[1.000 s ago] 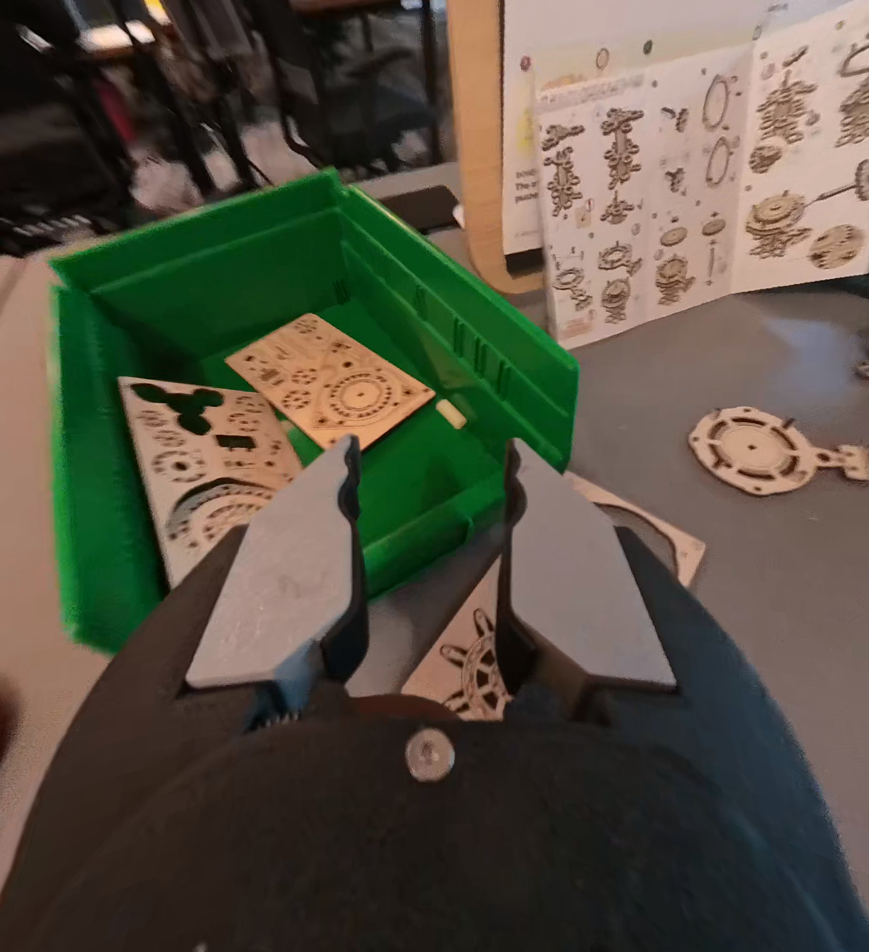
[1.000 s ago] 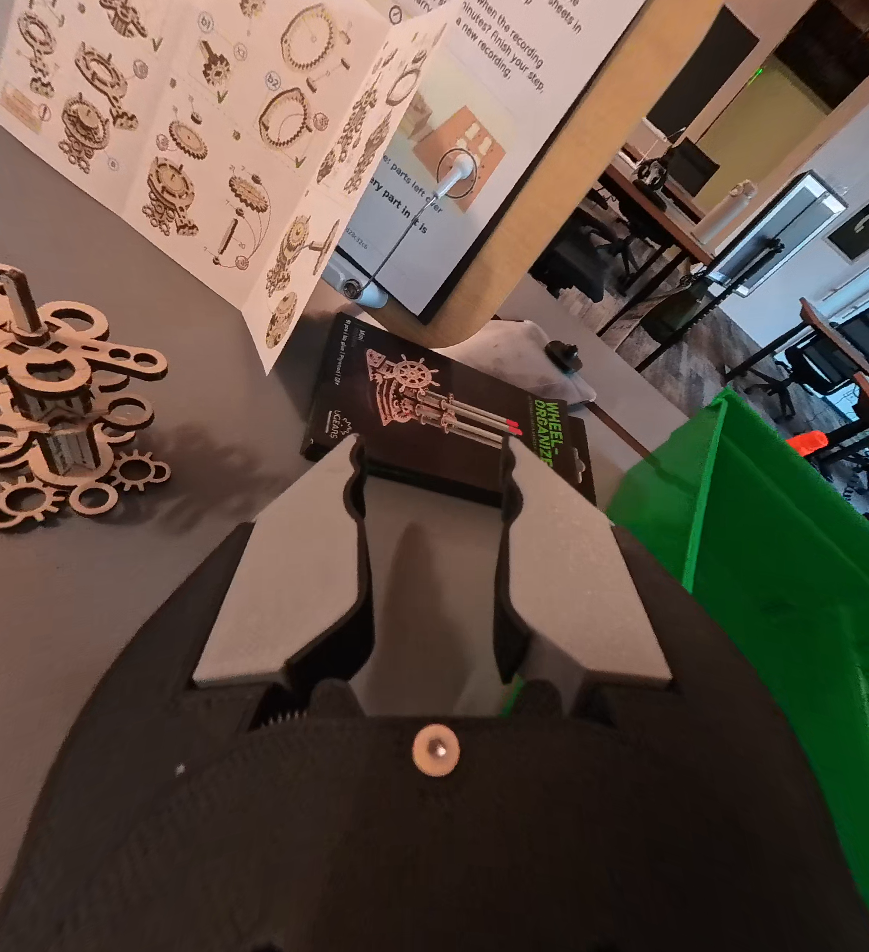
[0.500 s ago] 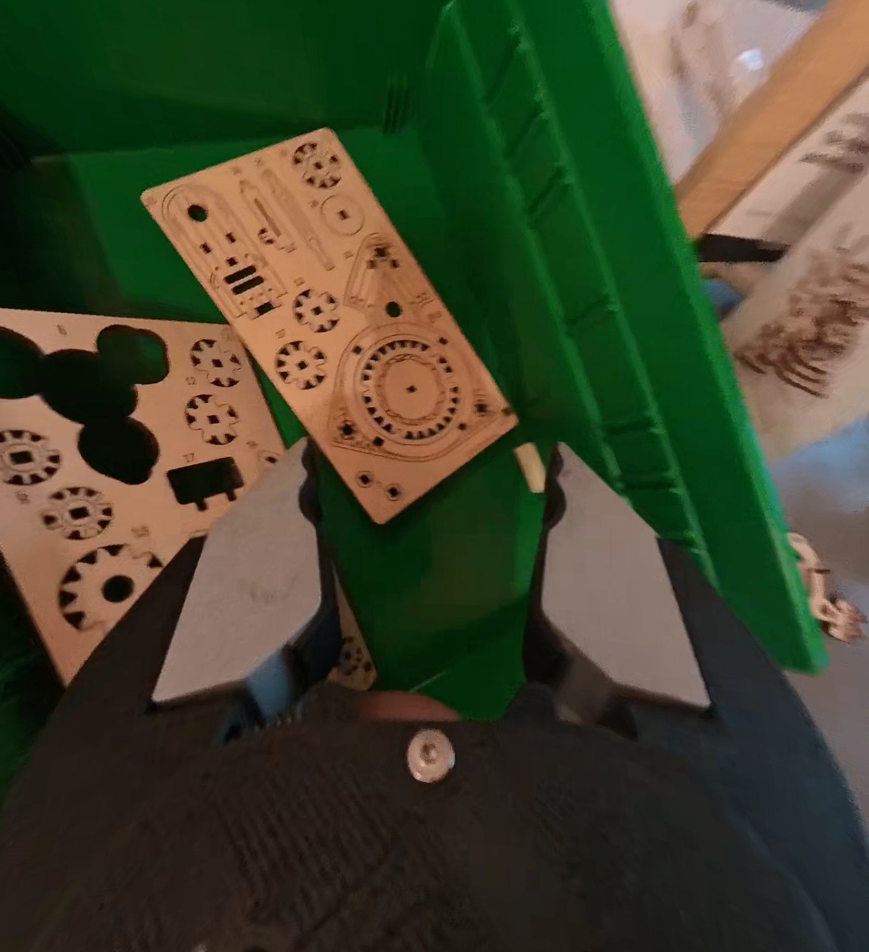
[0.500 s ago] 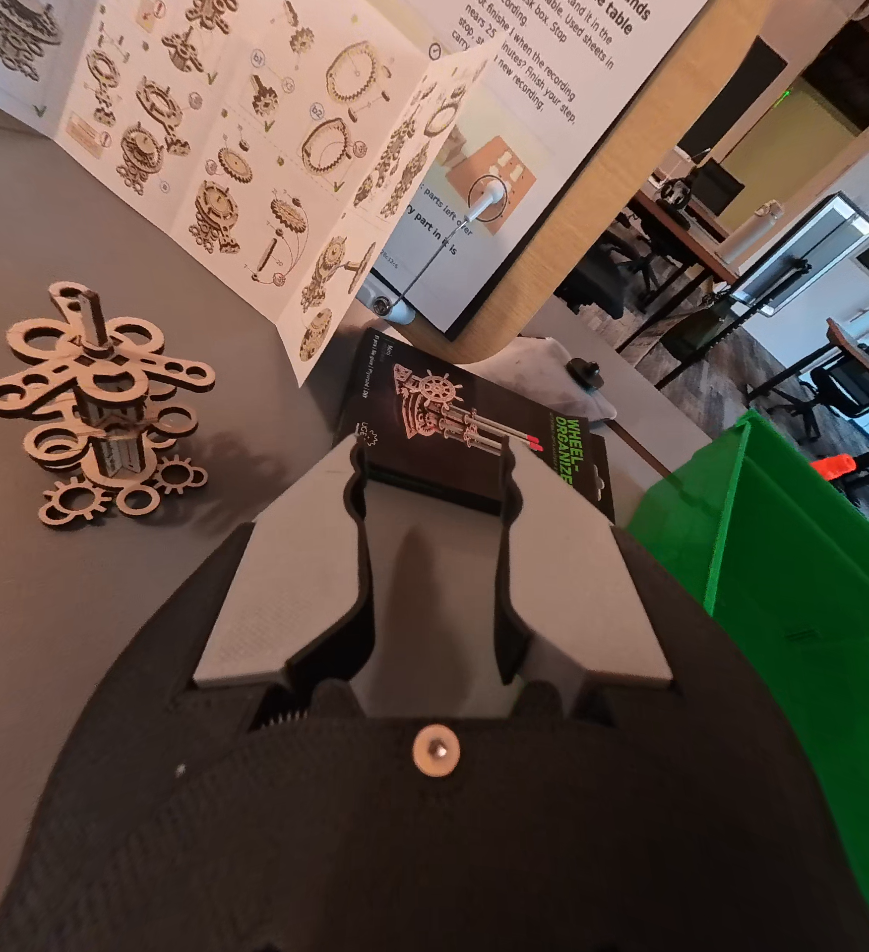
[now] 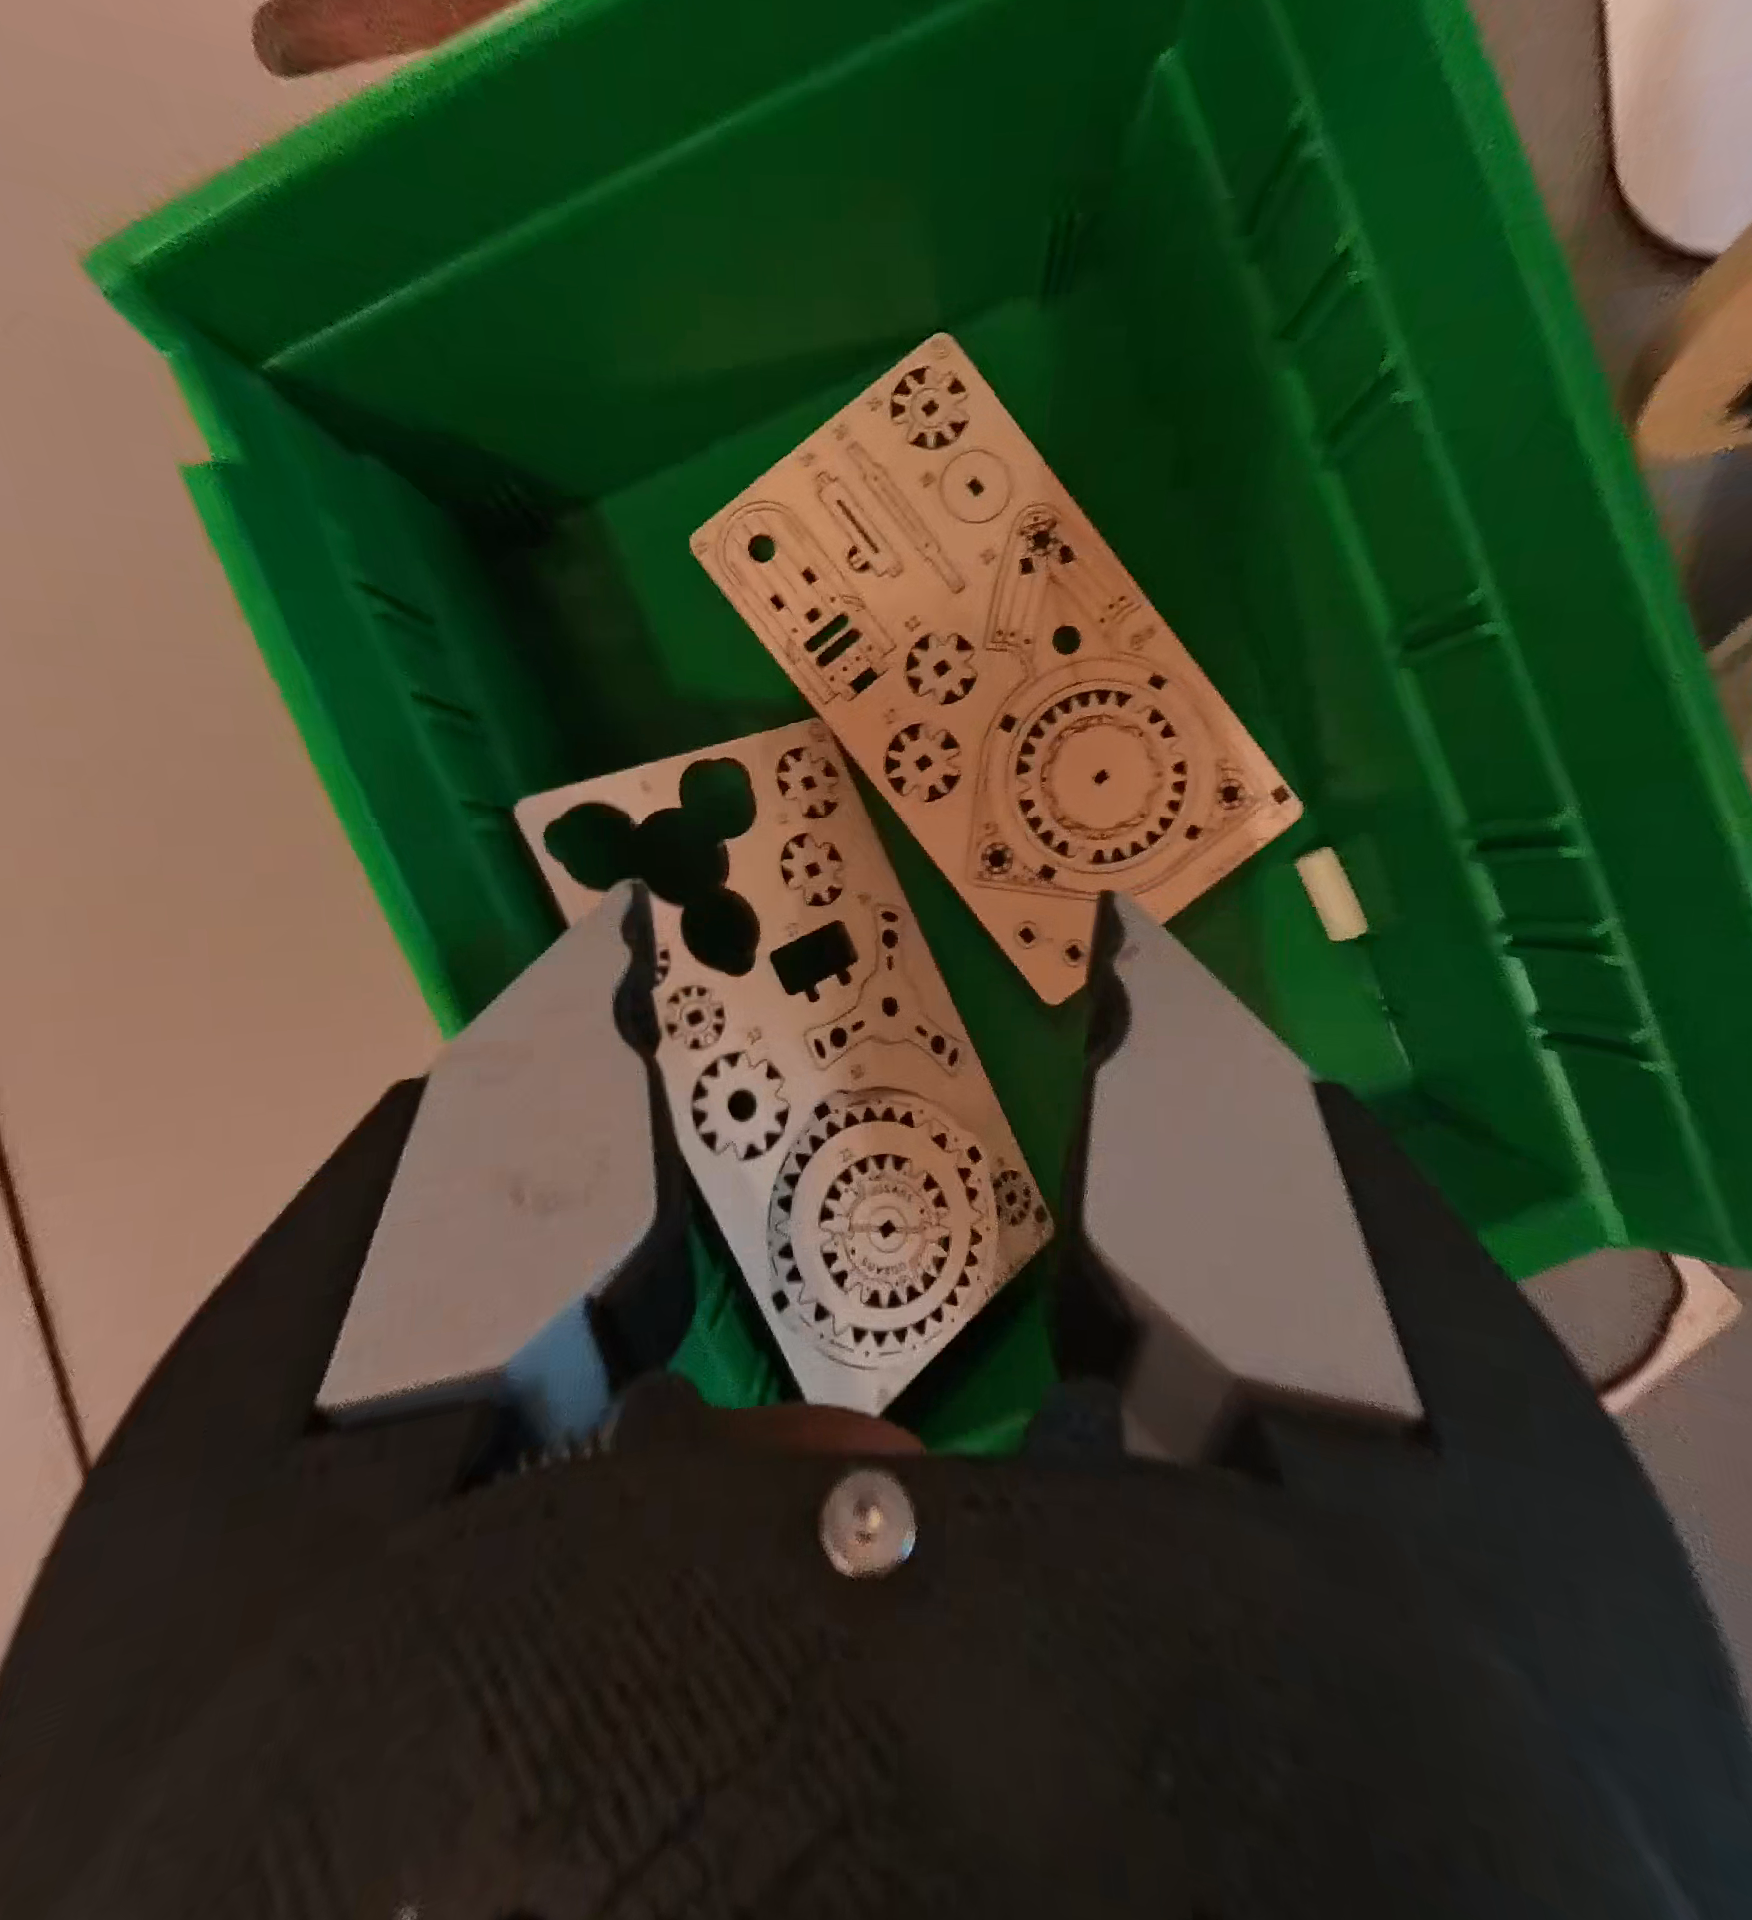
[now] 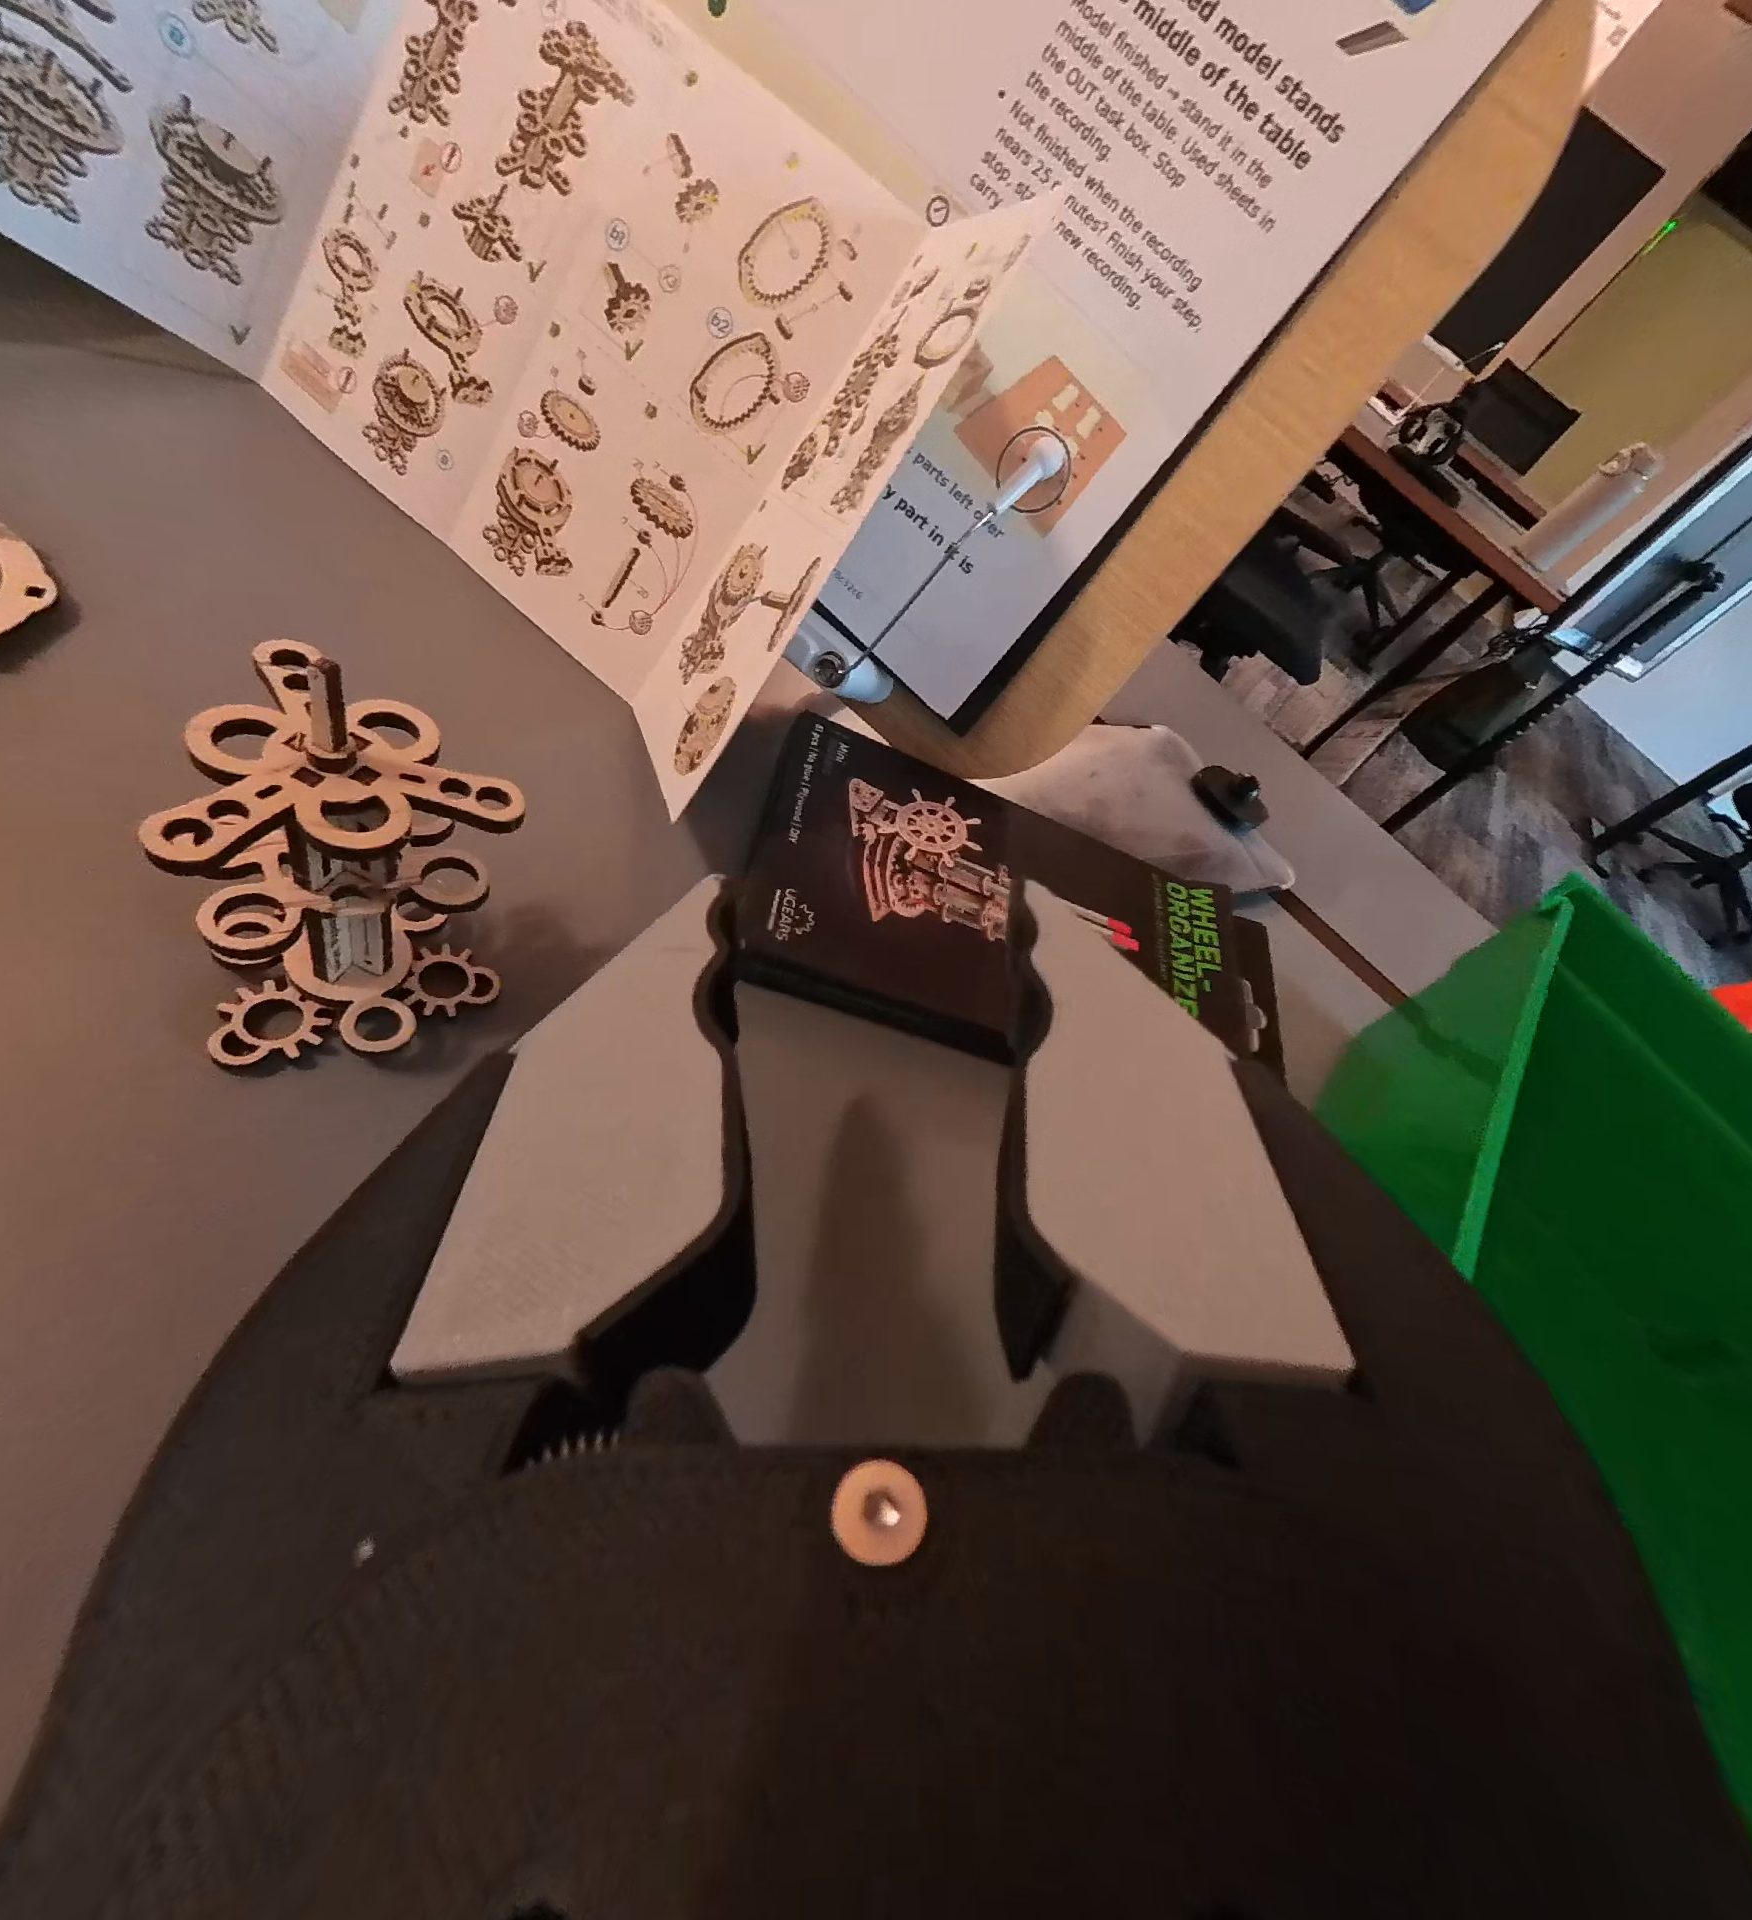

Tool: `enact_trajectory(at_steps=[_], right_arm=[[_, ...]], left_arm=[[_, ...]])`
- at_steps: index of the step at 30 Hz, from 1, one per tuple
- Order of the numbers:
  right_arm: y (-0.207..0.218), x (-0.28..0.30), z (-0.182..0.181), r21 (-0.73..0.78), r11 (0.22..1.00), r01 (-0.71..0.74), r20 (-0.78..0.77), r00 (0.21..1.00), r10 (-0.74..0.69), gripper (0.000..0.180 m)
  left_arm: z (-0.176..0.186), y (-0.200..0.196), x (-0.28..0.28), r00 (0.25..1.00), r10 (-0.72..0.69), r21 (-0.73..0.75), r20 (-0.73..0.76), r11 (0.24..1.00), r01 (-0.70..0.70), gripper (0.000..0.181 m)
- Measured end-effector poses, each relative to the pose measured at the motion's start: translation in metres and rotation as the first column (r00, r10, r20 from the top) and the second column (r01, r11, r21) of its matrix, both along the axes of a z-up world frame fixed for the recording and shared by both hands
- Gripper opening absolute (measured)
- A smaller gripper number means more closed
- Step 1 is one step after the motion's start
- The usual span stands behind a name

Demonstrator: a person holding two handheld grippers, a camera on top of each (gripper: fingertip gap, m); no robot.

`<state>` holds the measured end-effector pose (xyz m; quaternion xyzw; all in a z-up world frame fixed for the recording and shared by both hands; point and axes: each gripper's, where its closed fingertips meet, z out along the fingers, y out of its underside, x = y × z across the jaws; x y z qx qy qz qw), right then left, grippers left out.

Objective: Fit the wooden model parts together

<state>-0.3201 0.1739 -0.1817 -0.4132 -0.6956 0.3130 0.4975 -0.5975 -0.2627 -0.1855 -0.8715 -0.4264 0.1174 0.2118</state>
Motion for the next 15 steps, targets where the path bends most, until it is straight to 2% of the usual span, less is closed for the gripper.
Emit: enact_trajectory(at_steps=[3,6,9,15], right_arm=[[-0.003,0.0,-0.001,0.009,1.0,-0.009,0.005,1.0,0.009,0.048],[-0.002,0.0,-0.002,0.007,1.0,-0.009,0.005,1.0,0.009,0.048],[-0.002,0.0,-0.003,-0.008,1.0,-0.012,0.011,1.0,0.012,0.048],[-0.006,0.0,-0.004,-0.01,1.0,-0.03,0.019,0.999,0.03,0.047]], left_arm=[[-0.009,0.016,0.002,0.994,-0.043,0.048,0.1,0.998,0.038,0.079],[-0.04,0.028,0.016,0.969,-0.056,0.044,0.24,0.998,0.047,0.081],[-0.061,0.03,0.026,0.947,-0.044,0.03,0.318,0.999,0.036,0.08],[-0.05,0.038,0.016,0.945,0.009,0.129,0.328,0.99,-0.054,0.083]])
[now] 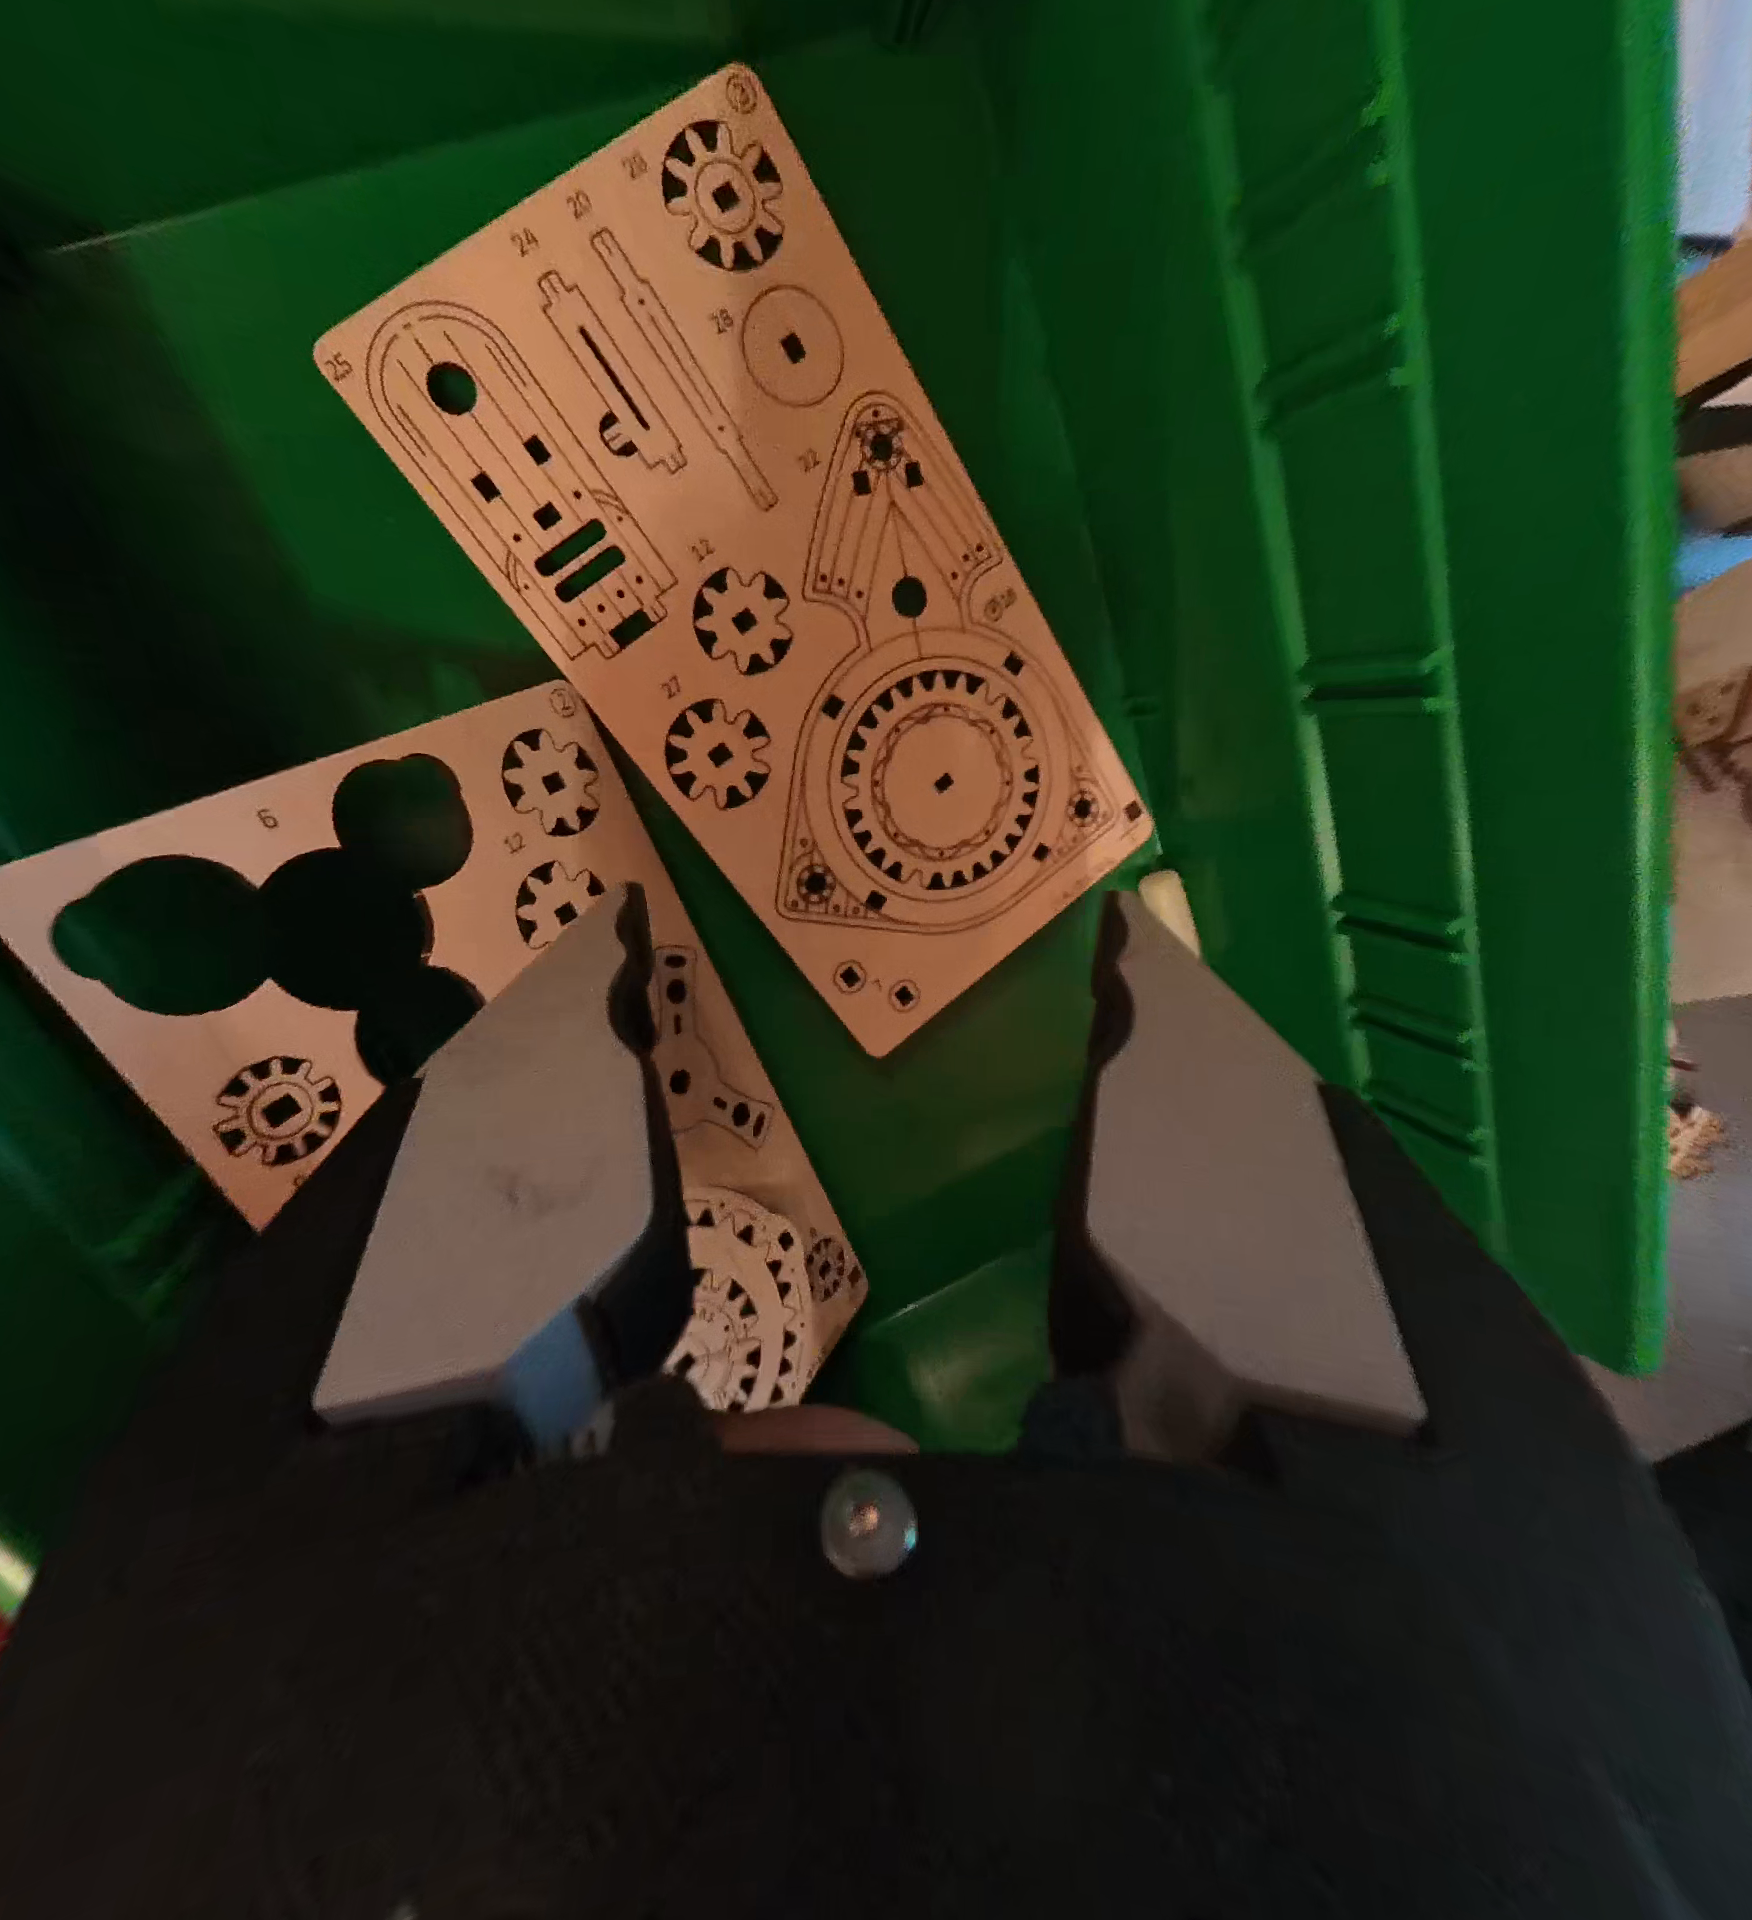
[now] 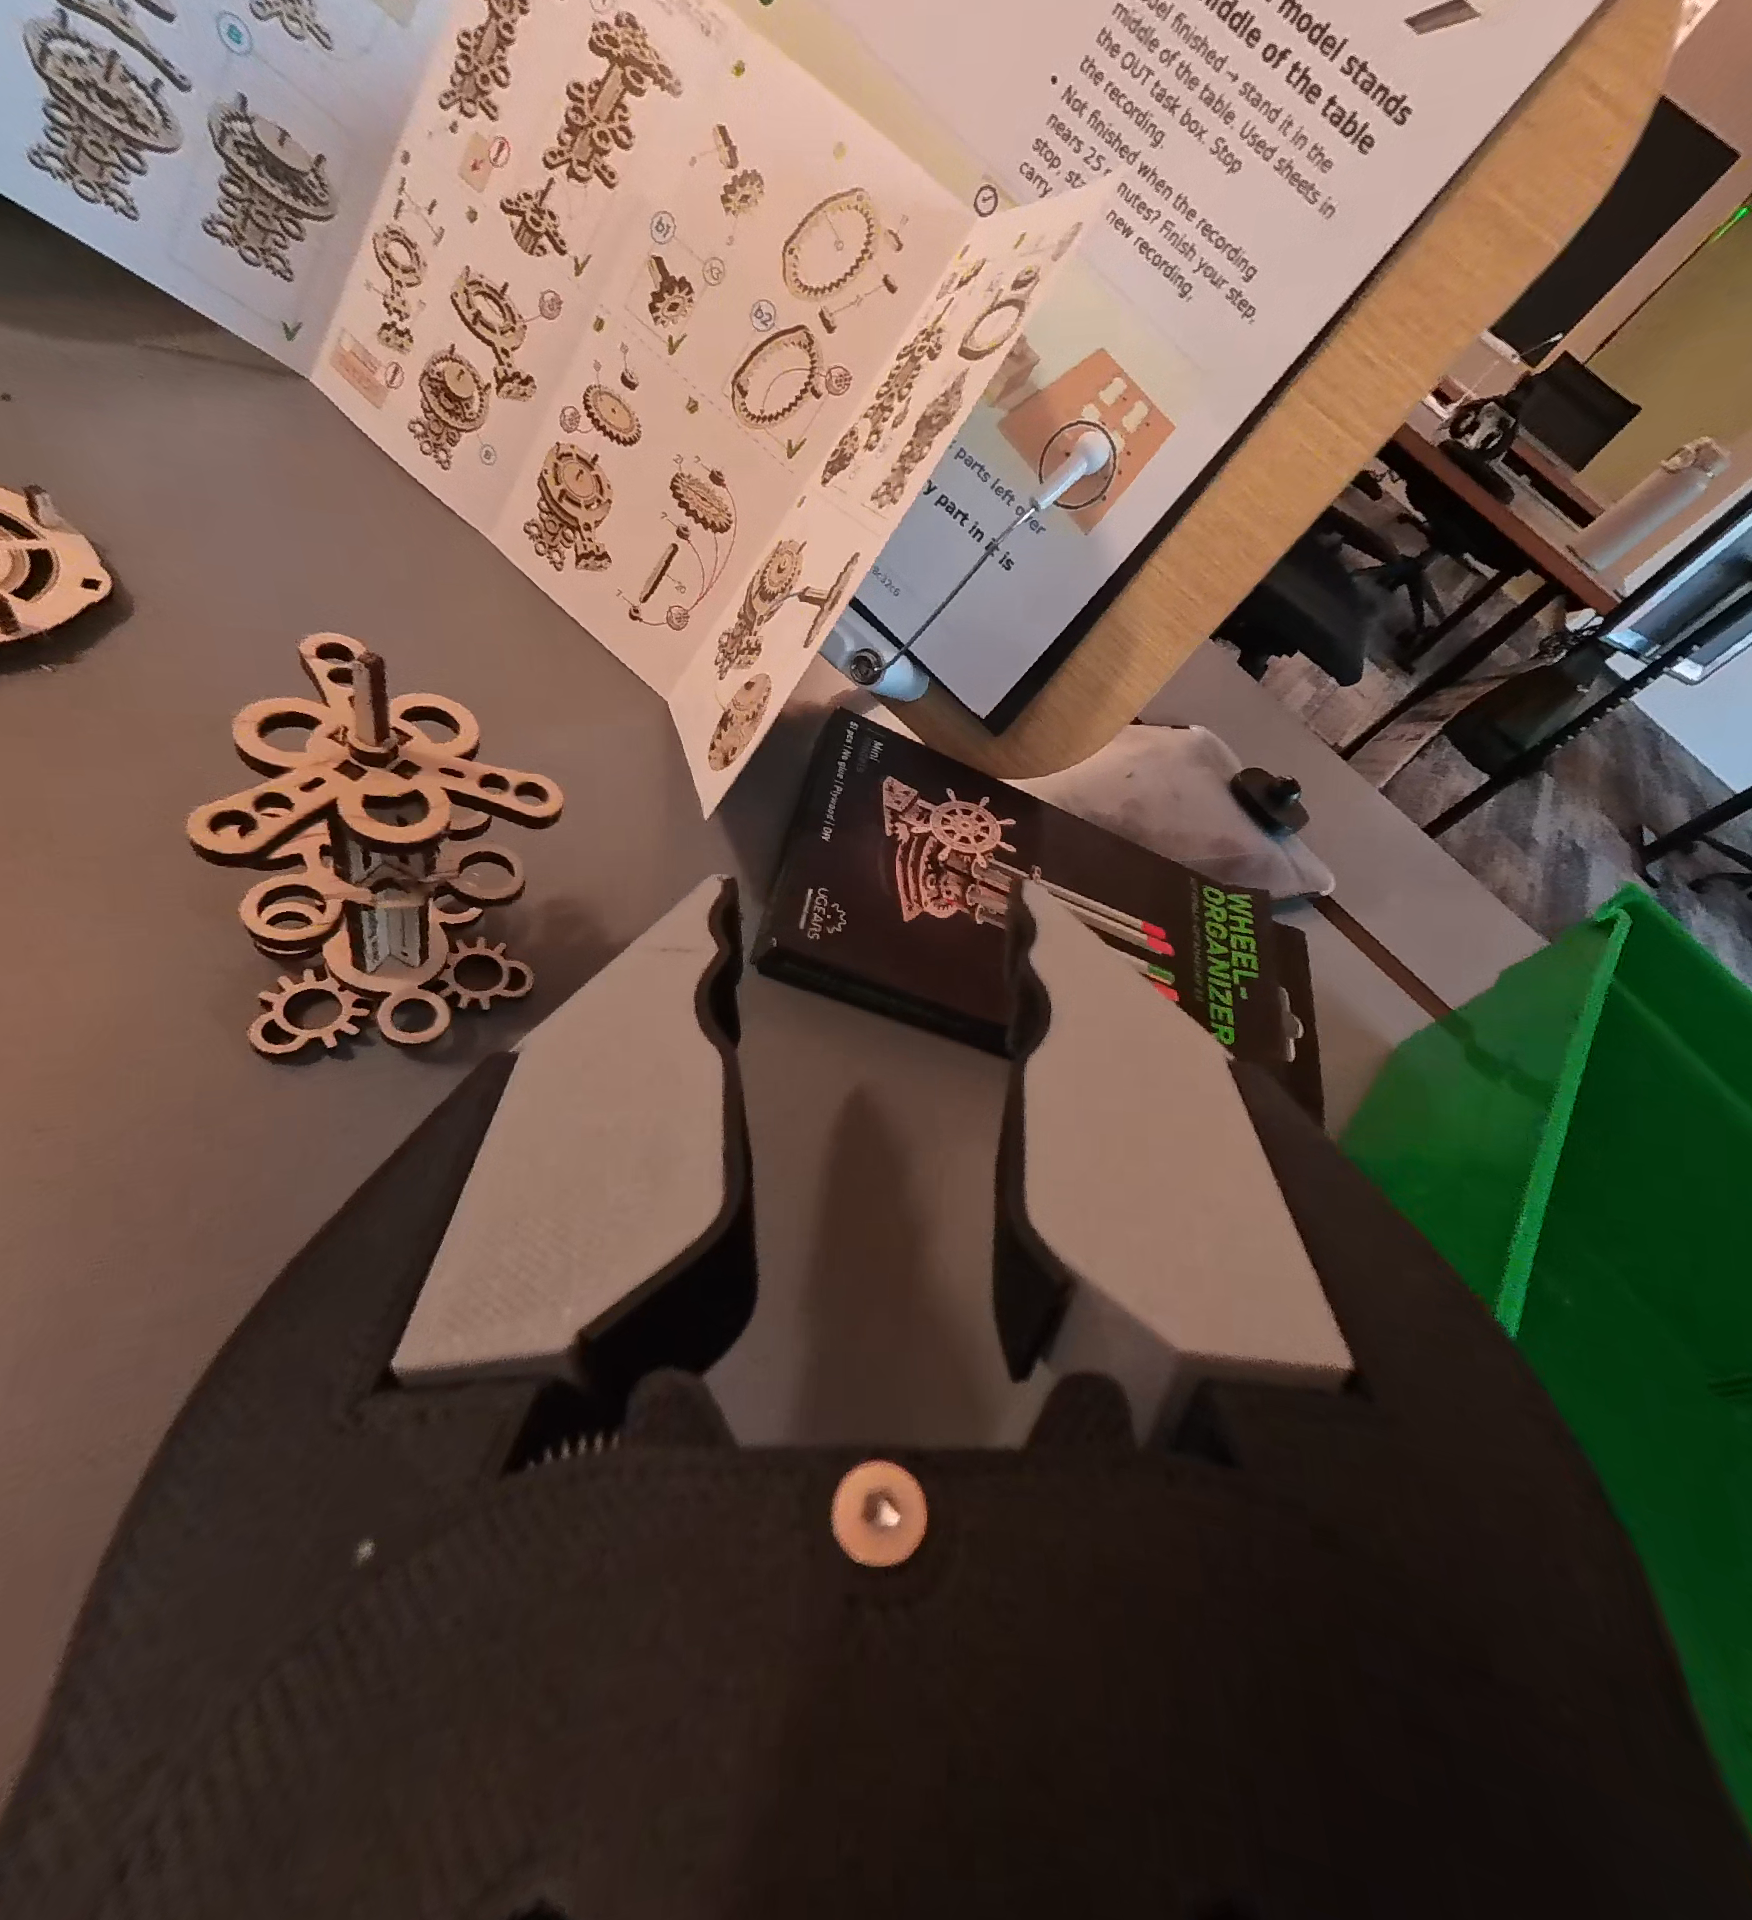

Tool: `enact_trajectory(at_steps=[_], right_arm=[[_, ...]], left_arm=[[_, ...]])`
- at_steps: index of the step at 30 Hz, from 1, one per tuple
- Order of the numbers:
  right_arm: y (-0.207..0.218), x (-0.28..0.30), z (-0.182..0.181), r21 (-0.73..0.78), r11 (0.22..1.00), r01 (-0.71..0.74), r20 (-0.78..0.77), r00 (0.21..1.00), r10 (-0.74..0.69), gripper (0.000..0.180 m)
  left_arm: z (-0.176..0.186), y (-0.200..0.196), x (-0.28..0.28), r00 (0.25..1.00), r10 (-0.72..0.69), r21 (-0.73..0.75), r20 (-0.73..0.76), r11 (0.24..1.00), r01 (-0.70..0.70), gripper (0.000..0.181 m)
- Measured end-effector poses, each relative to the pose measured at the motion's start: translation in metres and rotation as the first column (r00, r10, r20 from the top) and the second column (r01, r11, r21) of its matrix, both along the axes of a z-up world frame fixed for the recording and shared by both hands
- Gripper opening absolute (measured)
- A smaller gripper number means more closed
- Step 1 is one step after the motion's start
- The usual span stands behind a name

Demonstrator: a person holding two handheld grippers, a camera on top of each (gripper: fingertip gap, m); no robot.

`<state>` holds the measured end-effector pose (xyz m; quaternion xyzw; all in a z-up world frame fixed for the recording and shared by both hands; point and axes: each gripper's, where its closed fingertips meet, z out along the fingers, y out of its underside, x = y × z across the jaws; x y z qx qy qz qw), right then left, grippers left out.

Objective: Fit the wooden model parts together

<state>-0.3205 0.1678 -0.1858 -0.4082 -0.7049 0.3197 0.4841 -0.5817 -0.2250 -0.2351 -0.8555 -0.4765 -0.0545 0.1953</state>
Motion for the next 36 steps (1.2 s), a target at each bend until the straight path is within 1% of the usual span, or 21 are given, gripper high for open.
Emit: enact_trajectory(at_steps=[2,5,7,12,17,19,22,24,29,31,33,36], right_arm=[[-0.002,0.0,0.0,0.004,1.0,-0.005,0.002,1.0,0.005,0.046],[-0.003,0.0,-0.001,-0.004,1.0,-0.01,0.006,1.0,0.01,0.047],[-0.003,0.0,-0.002,-0.007,1.0,-0.011,0.01,1.0,0.012,0.047],[-0.005,0.0,0.0,-0.007,1.0,-0.015,0.006,1.0,0.015,0.046],[-0.004,0.001,0.001,-0.013,1.0,-0.014,0.003,1.0,0.014,0.046],[-0.004,0.001,0.002,-0.017,1.0,-0.014,-0.001,1.0,0.014,0.046],[-0.004,0.001,0.003,-0.026,1.0,-0.015,-0.003,1.0,0.015,0.045],[-0.003,0.001,0.001,-0.031,0.999,-0.015,0.004,1.0,0.015,0.046],[-0.004,-0.001,-0.006,-0.035,0.999,-0.018,0.027,0.999,0.019,0.046],[-0.004,-0.001,-0.007,-0.034,0.999,-0.017,0.031,0.999,0.018,0.046],[-0.004,-0.002,-0.008,-0.042,0.999,-0.015,0.033,0.999,0.017,0.046],[-0.003,-0.002,-0.01,-0.056,0.998,-0.014,0.041,0.999,0.017,0.046]], left_arm=[[0.013,-0.002,-0.003,1.0,-0.006,-0.011,-0.013,1.0,0.006,0.083],[0.047,-0.001,-0.015,0.996,0.004,0.027,-0.088,1.0,-0.001,0.083],[0.06,-0.001,-0.017,0.995,0.006,0.033,-0.101,0.999,-0.003,0.083],[0.061,-0.002,-0.01,0.995,-0.016,0.015,-0.096,1.0,0.017,0.085],[0.06,-0.006,-0.015,0.993,0.024,0.017,-0.119,1.0,-0.022,0.085],[0.068,-0.004,-0.018,0.988,0.046,0.059,-0.145,0.998,-0.038,0.083],[0.097,0.011,-0.022,0.963,0.064,0.191,-0.263,0.981,-0.013,0.082],[0.11,0.017,-0.018,0.947,0.064,0.231,-0.314,0.973,0.011,0.082],[0.107,0.019,-0.003,0.955,0.022,0.236,-0.296,0.971,0.051,0.084],[0.104,0.014,-0.003,0.947,0.02,0.211,-0.32,0.976,0.05,0.084],[0.097,0.007,-0.005,0.936,0.01,0.158,-0.353,0.986,0.049,0.084],[0.082,-0.005,-0.009,0.928,-0.045,0.031,-0.369,0.998,0.061,0.084]])
